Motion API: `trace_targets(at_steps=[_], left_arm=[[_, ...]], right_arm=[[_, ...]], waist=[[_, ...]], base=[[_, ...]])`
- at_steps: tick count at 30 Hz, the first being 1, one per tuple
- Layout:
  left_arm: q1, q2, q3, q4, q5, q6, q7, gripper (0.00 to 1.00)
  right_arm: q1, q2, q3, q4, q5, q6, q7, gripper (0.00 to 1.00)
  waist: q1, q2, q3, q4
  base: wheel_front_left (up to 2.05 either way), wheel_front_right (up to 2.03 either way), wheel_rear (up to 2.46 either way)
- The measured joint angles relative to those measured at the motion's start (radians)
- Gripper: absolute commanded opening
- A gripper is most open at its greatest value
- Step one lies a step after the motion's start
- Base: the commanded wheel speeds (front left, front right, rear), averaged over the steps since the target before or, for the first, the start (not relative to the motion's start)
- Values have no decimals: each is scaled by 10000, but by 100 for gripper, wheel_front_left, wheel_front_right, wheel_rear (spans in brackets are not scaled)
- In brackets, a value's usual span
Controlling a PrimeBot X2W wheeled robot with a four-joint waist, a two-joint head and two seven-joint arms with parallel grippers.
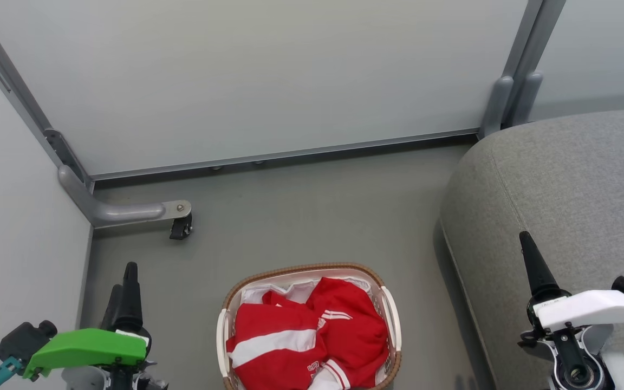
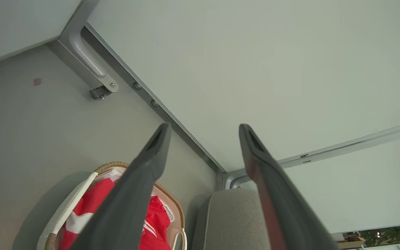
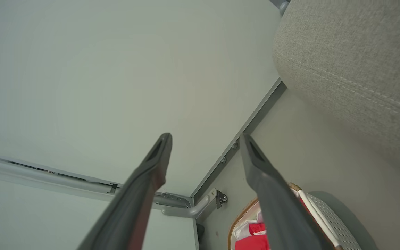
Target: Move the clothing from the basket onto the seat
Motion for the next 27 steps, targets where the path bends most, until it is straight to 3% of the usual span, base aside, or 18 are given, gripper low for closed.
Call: trace_targets(at_steps=[27], left_arm=[[-349, 314, -894, 527, 4266, 113, -953, 100]], right_arm=[[-760, -184, 665, 165, -4073, 0, -965, 100]], waist=[[0, 0, 11, 73]], base=[[0, 0, 0]])
